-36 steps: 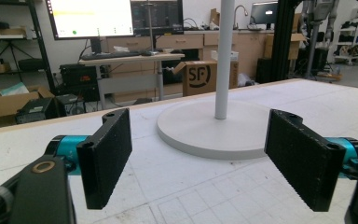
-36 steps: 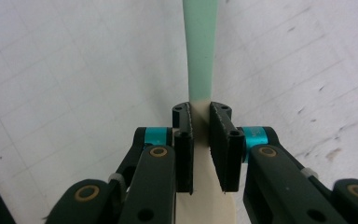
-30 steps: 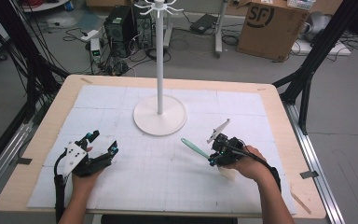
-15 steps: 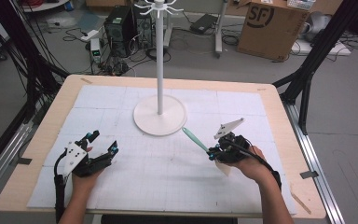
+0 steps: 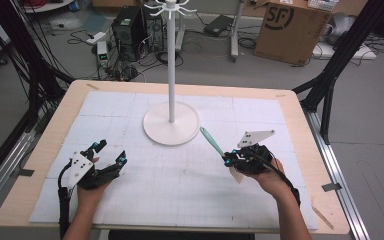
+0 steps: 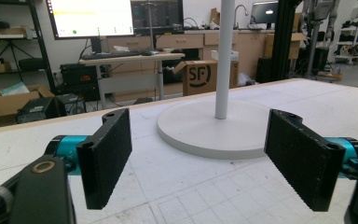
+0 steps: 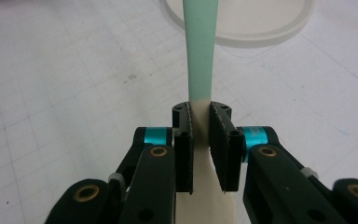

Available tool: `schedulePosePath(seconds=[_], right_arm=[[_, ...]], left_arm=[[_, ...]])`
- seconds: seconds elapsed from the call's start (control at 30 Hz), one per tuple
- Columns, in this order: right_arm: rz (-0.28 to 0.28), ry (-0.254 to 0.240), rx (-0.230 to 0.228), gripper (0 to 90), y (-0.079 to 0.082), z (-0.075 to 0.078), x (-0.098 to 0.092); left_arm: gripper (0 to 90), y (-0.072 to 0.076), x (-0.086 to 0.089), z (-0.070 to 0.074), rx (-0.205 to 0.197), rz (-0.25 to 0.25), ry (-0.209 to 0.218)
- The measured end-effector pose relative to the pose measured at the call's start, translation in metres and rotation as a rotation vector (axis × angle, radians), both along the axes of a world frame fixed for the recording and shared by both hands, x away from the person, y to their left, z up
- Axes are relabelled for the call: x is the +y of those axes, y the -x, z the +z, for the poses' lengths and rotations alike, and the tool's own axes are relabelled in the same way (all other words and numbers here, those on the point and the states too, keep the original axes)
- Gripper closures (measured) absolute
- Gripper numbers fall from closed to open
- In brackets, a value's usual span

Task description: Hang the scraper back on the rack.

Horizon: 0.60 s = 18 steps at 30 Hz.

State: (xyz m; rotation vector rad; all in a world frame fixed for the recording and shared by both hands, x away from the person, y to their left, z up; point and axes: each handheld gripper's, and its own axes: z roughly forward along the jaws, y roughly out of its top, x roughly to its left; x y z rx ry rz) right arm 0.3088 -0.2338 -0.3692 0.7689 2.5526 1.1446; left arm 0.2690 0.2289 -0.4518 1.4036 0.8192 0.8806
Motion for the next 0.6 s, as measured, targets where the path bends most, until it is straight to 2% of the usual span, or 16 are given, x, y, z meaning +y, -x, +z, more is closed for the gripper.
schedulePosePath(seconds=[0.07, 0.3, 0.5, 0.6], right_arm=[[-0.006, -0.010, -0.020, 80.6, 0.001, 0.000, 0.000], [-0.010, -0.101, -0.065, 80.6, 0.005, 0.000, -0.003], [-0.036, -0.155, -0.140, 80.6, 0.009, -0.001, -0.007], [-0.044, -0.206, -0.138, 80.7, 0.011, -0.003, -0.008]], left_arm=[[23.5, 0.000, 0.000, 0.000, 0.001, 0.000, 0.001], [23.4, 0.000, 0.000, 0.000, 0.001, -0.001, 0.001], [23.5, 0.000, 0.000, 0.000, 0.000, 0.000, 0.004], [23.5, 0.000, 0.000, 0.000, 0.001, 0.000, 0.004]])
